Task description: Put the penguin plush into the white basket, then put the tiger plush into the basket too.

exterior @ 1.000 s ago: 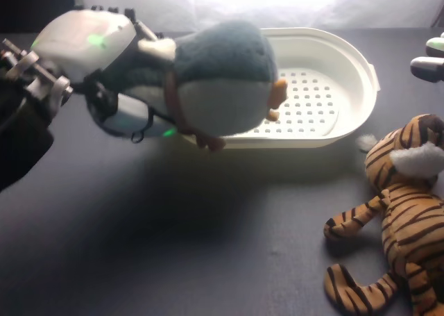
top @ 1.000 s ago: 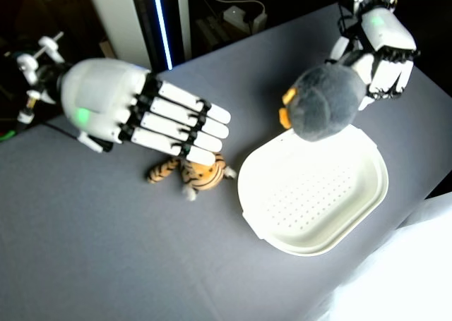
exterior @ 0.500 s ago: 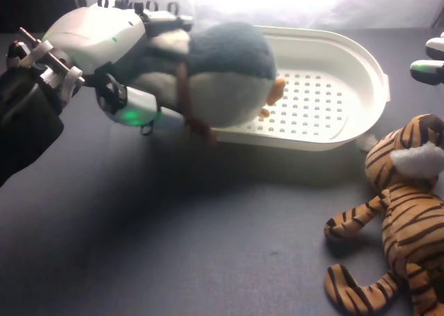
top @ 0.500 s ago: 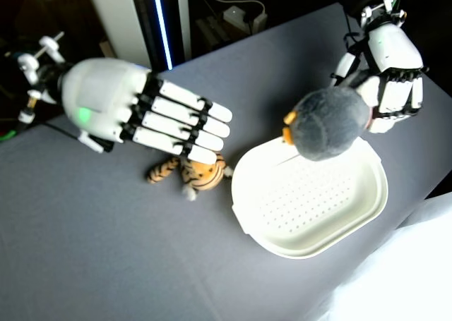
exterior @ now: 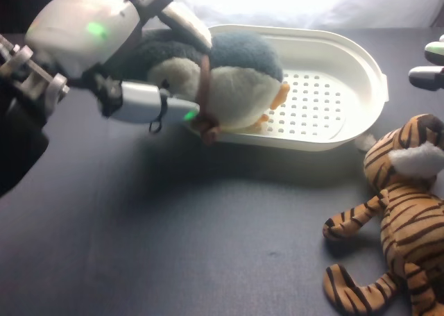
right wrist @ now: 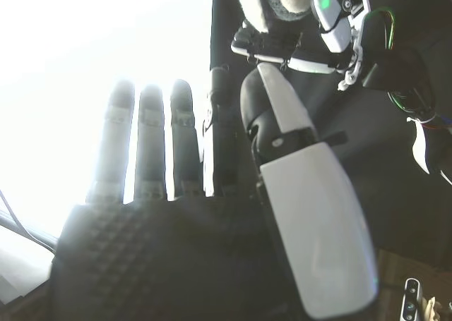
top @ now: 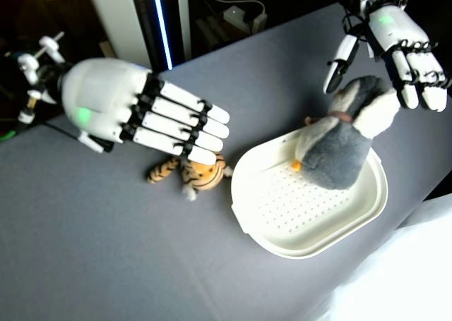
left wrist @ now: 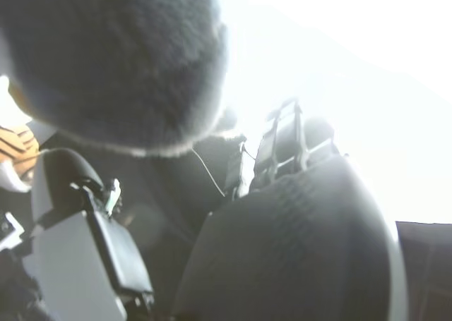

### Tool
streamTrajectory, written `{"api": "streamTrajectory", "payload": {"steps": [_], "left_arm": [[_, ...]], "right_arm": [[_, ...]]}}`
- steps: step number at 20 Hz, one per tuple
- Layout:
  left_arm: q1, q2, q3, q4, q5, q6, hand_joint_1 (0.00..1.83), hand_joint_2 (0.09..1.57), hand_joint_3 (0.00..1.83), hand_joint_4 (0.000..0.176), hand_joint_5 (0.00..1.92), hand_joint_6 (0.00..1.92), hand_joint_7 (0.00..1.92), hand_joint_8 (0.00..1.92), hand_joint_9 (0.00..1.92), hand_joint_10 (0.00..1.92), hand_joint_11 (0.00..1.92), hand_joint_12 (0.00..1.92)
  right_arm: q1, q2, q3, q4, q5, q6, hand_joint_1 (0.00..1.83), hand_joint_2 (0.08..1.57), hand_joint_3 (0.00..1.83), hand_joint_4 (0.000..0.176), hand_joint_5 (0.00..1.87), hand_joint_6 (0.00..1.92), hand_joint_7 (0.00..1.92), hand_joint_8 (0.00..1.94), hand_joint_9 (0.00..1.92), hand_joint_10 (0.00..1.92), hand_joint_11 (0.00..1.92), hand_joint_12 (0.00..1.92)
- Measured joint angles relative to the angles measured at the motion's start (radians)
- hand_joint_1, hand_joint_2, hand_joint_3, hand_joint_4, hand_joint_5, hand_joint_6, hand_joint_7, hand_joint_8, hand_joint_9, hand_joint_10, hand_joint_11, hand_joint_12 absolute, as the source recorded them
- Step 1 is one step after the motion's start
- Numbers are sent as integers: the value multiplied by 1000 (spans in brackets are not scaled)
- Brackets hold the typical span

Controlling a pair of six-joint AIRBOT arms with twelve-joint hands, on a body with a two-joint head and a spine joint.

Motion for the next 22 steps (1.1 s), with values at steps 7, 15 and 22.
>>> {"api": "streamTrajectory", "payload": {"steps": [7,15,22], "left_arm": [[148,135,-177,82,-232,-17,772,742,0,176,0,0,0,0,0,0,0,0],[262,164,-233,91,-310,-79,724,786,0,152,0,0,0,0,0,0,0,0],[269,164,-233,88,-301,-79,731,780,0,124,0,0,0,0,0,0,0,0]], "right_arm": [[-12,121,-54,-98,91,4,759,1046,0,175,306,0,218,1,295,0,322,66],[-76,143,-83,-253,-95,66,660,1067,0,176,151,0,140,1,200,0,377,68],[-76,117,-53,-308,-295,90,759,1028,0,176,257,4,238,9,347,33,421,99]]}}
